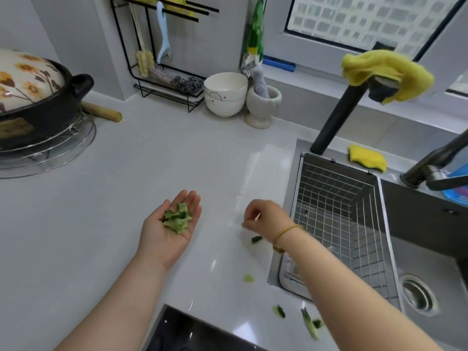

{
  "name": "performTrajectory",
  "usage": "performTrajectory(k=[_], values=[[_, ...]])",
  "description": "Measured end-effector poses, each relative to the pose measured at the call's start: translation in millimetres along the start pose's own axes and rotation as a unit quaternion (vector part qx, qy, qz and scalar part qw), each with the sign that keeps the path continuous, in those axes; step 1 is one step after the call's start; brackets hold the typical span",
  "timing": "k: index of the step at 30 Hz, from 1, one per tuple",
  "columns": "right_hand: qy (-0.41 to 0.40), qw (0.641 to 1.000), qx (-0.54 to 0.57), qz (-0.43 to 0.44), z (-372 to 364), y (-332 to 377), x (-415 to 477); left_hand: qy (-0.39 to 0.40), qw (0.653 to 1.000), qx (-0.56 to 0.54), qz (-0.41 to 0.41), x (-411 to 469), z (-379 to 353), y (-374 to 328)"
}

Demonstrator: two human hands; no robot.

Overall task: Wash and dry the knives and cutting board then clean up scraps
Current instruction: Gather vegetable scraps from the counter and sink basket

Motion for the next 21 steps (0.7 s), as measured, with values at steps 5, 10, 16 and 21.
performTrajectory(k=[5, 10, 16, 21], values=[[0.072, 0.996, -0.037, -0.026, 9.9, -23.0, -11.9, 0.019, 1.0, 0.011, -0.014, -11.8, 9.1, -2.3], [0.077, 0.993, -0.088, -0.027, -8.1, -28.0, -14.6, 0.017, 1.0, 0.013, -0.018, -23.2, 8.3, 4.5], [0.083, 0.987, -0.139, -0.014, -8.0, -26.0, -11.9, 0.024, 0.999, -0.006, -0.026, -32.2, 6.8, 9.2], [0.005, 0.998, -0.067, -0.015, 0.7, -38.0, -10.8, -0.025, 0.999, -0.009, -0.025, -29.7, 15.8, 21.7]])
Point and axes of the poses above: each hand's wrist, its own x-axis towards the middle knuckle, its own z-axis out of the back of the hand, y = z × x, the point moved 7 cm from there along x, towards the middle knuckle, and after that the axes turned 2 degrees about x, right-handed, at the moved point
